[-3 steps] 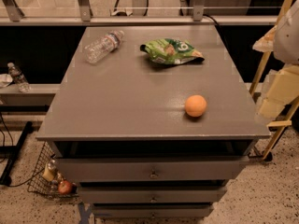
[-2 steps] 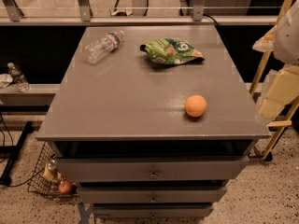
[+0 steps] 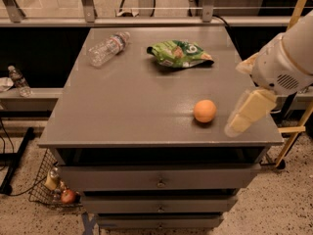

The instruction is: Move orange near green rice chip bag

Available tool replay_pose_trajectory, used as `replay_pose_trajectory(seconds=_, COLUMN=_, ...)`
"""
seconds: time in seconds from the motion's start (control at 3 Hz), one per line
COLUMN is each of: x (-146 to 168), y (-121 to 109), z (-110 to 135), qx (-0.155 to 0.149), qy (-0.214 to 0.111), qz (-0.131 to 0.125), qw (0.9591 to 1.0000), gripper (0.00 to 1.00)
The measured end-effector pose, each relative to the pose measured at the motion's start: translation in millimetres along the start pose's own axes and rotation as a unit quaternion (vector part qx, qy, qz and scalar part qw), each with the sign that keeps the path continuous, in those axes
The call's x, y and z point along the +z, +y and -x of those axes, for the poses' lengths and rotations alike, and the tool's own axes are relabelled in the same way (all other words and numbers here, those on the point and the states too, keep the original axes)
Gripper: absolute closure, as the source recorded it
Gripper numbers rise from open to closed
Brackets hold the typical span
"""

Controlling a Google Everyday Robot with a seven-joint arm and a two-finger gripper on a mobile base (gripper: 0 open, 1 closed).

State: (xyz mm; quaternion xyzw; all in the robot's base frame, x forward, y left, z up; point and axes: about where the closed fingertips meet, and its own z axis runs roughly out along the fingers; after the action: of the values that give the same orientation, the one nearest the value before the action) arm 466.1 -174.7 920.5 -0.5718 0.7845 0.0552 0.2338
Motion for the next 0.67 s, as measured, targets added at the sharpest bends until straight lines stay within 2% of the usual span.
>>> replay_pose_trajectory(seconds=0.33, x=38, y=1, z=21, qx=0.000, qy=-0.033, qz=0.004, qw=0.9994, gripper=0.00)
replay_pose_trajectory(seconds=0.67, x=62, y=-1, z=28, qx=0.013, qy=-0.048, qz=0.001, qw=0.9987, gripper=0.00)
